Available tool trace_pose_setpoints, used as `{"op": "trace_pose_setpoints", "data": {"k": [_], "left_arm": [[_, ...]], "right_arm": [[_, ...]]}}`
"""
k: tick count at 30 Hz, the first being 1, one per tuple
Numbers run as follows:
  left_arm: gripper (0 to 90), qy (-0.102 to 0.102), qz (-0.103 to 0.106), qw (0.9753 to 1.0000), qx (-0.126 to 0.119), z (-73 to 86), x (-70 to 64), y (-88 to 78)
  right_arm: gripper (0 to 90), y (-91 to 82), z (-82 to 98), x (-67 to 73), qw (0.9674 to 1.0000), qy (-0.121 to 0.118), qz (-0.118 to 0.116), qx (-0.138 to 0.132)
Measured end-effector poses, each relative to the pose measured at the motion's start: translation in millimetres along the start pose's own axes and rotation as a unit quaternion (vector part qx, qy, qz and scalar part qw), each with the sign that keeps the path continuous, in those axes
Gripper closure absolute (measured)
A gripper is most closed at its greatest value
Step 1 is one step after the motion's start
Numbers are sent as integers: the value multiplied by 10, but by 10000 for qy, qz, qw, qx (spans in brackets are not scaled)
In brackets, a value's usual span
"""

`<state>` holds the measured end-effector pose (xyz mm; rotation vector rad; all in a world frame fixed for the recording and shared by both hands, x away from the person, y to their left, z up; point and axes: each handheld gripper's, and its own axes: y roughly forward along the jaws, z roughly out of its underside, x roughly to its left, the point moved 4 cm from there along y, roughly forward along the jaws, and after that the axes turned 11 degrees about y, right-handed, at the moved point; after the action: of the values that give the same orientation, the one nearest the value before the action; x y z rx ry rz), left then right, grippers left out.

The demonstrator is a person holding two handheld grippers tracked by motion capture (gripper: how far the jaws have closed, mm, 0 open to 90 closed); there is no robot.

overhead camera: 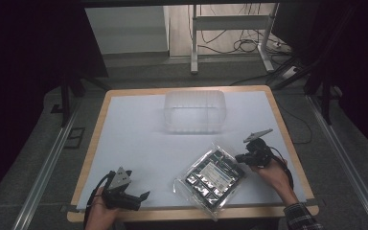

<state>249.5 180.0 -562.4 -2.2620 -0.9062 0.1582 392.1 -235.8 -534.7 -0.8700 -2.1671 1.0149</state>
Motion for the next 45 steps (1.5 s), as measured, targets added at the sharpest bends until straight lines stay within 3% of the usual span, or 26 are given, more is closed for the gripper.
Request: {"op": "trace_pose_setpoints", "data": {"k": [10,16,22,32,35,45], "left_arm": [[4,-29,-35,10000,-54,-4,4,-8],[4,-42,-48,9999,-99,-10,6,-15],[4,-89,-74,9998,-191,-18,18,-36],[3,-107,-96,9993,-353,-38,24,-71],[4,-78,-85,9994,-334,-41,16,-68],[3,-58,-100,9994,-321,-44,14,-67]], "right_arm": [[890,-154,-66,64,9997,149,-24,-204],[888,-222,-83,114,9996,68,4,-261],[888,-426,-139,198,9984,53,-233,-519],[890,-696,-288,374,9960,264,-614,-592],[890,-815,-369,460,9932,296,-883,-693],[891,-1111,-560,648,9885,213,-1181,-924]]}}
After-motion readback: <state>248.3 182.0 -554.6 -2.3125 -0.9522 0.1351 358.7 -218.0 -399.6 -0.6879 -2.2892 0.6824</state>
